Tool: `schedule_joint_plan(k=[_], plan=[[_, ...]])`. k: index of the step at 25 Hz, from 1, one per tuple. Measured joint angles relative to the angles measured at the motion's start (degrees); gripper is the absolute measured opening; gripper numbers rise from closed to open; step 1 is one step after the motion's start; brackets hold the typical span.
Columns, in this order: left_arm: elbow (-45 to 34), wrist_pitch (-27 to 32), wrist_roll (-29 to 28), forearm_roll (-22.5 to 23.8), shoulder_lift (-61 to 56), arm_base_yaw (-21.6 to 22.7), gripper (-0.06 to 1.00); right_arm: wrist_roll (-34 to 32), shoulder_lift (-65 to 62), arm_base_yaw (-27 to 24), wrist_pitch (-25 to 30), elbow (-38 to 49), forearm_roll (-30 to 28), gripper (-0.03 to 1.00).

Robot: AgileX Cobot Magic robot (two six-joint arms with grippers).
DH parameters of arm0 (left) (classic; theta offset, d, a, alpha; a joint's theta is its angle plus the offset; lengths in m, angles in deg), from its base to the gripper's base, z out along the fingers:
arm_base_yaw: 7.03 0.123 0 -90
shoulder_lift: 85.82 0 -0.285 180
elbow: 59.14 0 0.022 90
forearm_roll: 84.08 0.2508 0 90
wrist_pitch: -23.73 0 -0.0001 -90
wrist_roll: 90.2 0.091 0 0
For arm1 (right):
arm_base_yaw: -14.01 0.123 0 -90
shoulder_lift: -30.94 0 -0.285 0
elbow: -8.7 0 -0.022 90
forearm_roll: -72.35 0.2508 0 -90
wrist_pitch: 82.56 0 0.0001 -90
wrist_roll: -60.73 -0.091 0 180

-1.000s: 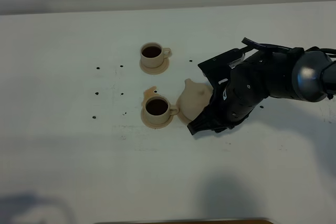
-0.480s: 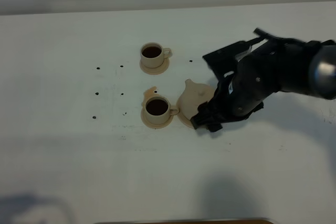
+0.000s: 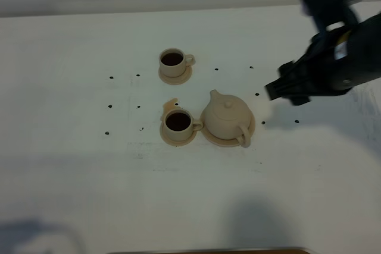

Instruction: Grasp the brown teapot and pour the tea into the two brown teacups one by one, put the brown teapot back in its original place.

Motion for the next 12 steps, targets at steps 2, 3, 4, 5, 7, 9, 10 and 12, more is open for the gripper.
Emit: schedule_joint_plan(k=[2,3,4,5,7,9,10,12], plan=[[0.0,0.0,0.0,0.0,0.0,0.0,0.12,0.0,-3.9,-1.7,2.2,0.1,-0.5,0.57],[0.0,0.0,0.0,0.0,0.0,0.0,0.12,0.0,-5.6,-2.6,2.8,0.7,-0.7,0.57],[0.0,0.0,0.0,0.0,0.0,0.0,0.12,0.0,-7.6,-3.7,3.4,1.4,-0.8,0.57],[0.0,0.0,0.0,0.0,0.0,0.0,0.12,0.0,-9.7,-4.8,3.6,2.6,-0.8,0.57],[0.0,0.0,0.0,0.0,0.0,0.0,0.12,0.0,-13.8,-8.0,4.1,5.5,-0.9,0.57],[0.0,0.0,0.0,0.0,0.0,0.0,0.12,0.0,-18.5,-11.1,4.6,8.4,-0.9,0.57],[0.0,0.0,0.0,0.0,0.0,0.0,0.12,0.0,-20.6,-12.7,5.0,10.0,-0.7,0.57],[0.0,0.0,0.0,0.0,0.0,0.0,0.12,0.0,-26.1,-15.2,6.5,12.5,-0.5,0.57]])
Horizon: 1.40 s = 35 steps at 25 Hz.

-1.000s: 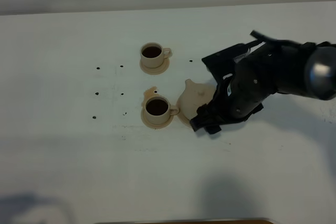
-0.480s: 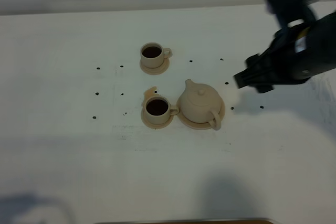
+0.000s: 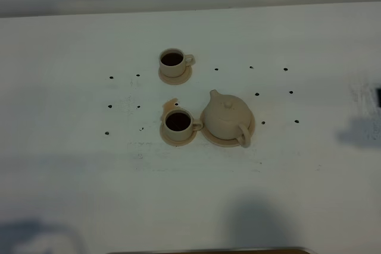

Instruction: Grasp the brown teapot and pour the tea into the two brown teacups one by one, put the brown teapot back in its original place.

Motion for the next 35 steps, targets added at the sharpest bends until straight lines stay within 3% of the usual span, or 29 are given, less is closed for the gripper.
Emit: schedule_joint_plan(k=[6,14,18,23,35], plan=[[0.0,0.0,0.0,0.0,0.0,0.0,0.12,0.0,-15.4,-6.0,8.6,4.4,-1.5,0.57],[0.0,0.0,-0.1,0.0,0.0,0.0,0.12,-1.5,-29.0,-6.5,14.9,9.5,-1.5,0.54],[0.0,0.0,-0.1,0.0,0.0,0.0,0.12,-1.5,-34.4,-6.5,14.7,14.4,-0.2,0.53],[0.0,0.0,-0.1,0.0,0.0,0.0,0.12,2.1,-39.6,-6.5,10.5,20.0,2.9,0.53],[0.0,0.0,-0.1,0.0,0.0,0.0,0.12,4.0,-42.0,-6.5,9.8,20.8,3.5,0.53]])
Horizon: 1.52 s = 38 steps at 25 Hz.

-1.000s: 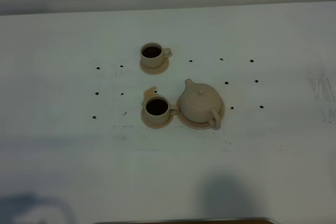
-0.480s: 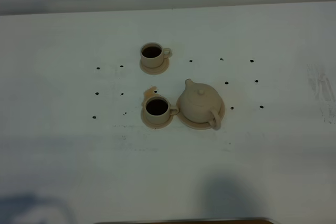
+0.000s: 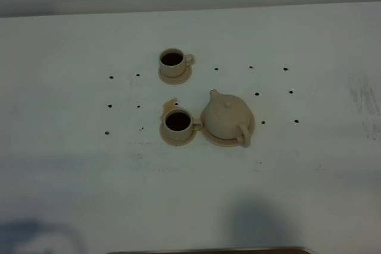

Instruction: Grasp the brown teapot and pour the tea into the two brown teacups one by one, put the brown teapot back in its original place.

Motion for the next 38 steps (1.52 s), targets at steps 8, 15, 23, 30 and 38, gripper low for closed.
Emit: schedule_joint_plan(k=[8,15,23,30,38], plan=[[0.0,0.0,0.1,0.0,0.0,0.0,0.12,4.2,-7.9,-2.5,-0.1,0.1,3.1,0.53],[0.0,0.0,0.1,0.0,0.0,0.0,0.12,5.8,-13.0,-2.9,0.0,0.2,4.3,0.53],[0.0,0.0,0.0,0.0,0.0,0.0,0.12,5.9,-13.0,-2.9,0.0,0.2,4.3,0.53],[0.0,0.0,0.0,0.0,0.0,0.0,0.12,9.4,-13.0,-2.9,0.0,0.2,6.6,0.53],[0.0,0.0,0.0,0.0,0.0,0.0,0.12,11.7,-13.0,-2.9,0.0,0.2,8.2,0.53]])
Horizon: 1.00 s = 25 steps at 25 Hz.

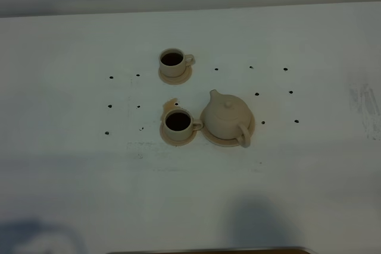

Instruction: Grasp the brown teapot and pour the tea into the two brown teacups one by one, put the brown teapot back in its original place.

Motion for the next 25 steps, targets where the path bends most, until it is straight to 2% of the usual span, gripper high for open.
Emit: schedule_joint_plan(k=[25], plan=[[0.0,0.0,0.0,0.0,0.0,0.0,0.12,0.2,0.0,0.0,0.0,0.0,0.1,0.53]])
